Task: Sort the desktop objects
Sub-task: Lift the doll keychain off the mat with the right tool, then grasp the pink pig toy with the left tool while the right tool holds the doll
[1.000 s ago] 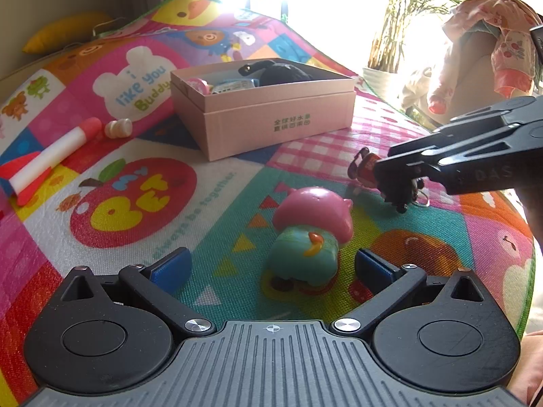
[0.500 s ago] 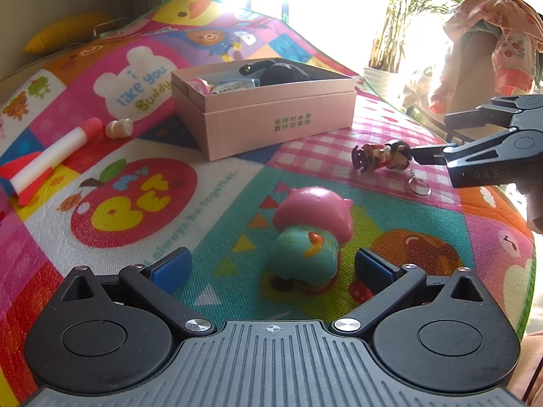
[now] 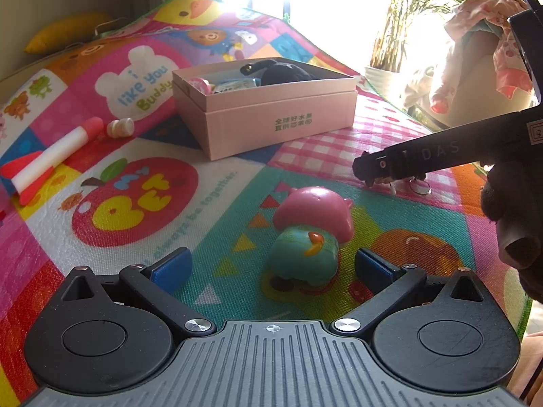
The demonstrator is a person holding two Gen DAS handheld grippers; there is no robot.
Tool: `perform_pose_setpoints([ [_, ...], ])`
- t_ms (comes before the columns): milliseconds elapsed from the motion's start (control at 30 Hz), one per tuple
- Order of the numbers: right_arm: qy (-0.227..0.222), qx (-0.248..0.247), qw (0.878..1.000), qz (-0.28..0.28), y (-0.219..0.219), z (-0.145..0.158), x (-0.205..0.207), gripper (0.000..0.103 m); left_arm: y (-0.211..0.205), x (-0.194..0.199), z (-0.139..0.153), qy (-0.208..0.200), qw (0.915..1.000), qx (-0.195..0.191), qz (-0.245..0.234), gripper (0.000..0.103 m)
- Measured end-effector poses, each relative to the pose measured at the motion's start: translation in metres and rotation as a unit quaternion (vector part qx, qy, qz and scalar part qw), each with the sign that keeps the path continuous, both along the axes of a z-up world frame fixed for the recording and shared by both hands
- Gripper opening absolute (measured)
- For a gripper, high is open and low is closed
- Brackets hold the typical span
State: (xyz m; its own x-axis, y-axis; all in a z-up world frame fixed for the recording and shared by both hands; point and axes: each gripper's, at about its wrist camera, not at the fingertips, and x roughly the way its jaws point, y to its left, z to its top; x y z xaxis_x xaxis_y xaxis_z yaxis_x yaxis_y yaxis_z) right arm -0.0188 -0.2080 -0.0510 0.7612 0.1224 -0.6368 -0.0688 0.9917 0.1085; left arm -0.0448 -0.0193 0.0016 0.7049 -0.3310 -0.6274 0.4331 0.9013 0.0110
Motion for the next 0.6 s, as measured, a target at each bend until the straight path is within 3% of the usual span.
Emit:
perform_pose_setpoints([
  [100, 0.011, -0.02, 1.0, -0.012, 0.008, -0.006, 0.002, 0.081, 0.0, 0.0, 0.0, 0.0, 1.0, 0.0, -0.001, 0.103],
  [133, 0.011, -0.022, 1.0, -0.015, 0.008, -0.008, 0.001, 0.069, 0.0, 0.0, 0.0, 0.0, 1.0, 0.0, -0.001, 0.103],
  [167, 0.005, -0.028, 0.999, -0.018, 0.007, -0.009, -0.001, 0.066, 0.0, 0.0, 0.0, 0.0, 1.0, 0.001, -0.001, 0.103],
  [400, -0.011, -0.03, 0.999, -0.032, -0.012, -0.004, -0.012, 0.066, -0.006, -0.003, 0.013, 0.009, 0.9997, -0.021, -0.008, 0.103],
  [433, -0.012, -0.031, 0.999, -0.034, -0.014, -0.003, -0.013, 0.066, -0.01, -0.004, 0.014, 0.004, 0.9998, -0.015, -0.014, 0.101],
  [533, -0.009, -0.026, 0.999, -0.033, -0.017, -0.004, -0.015, 0.066, -0.021, -0.005, 0.013, 0.008, 0.9995, 0.005, -0.029, 0.065],
  [600, -0.008, -0.024, 0.999, -0.026, -0.016, -0.005, -0.016, 0.066, -0.024, -0.003, 0.011, 0.01, 0.9996, 0.004, -0.027, 0.072],
])
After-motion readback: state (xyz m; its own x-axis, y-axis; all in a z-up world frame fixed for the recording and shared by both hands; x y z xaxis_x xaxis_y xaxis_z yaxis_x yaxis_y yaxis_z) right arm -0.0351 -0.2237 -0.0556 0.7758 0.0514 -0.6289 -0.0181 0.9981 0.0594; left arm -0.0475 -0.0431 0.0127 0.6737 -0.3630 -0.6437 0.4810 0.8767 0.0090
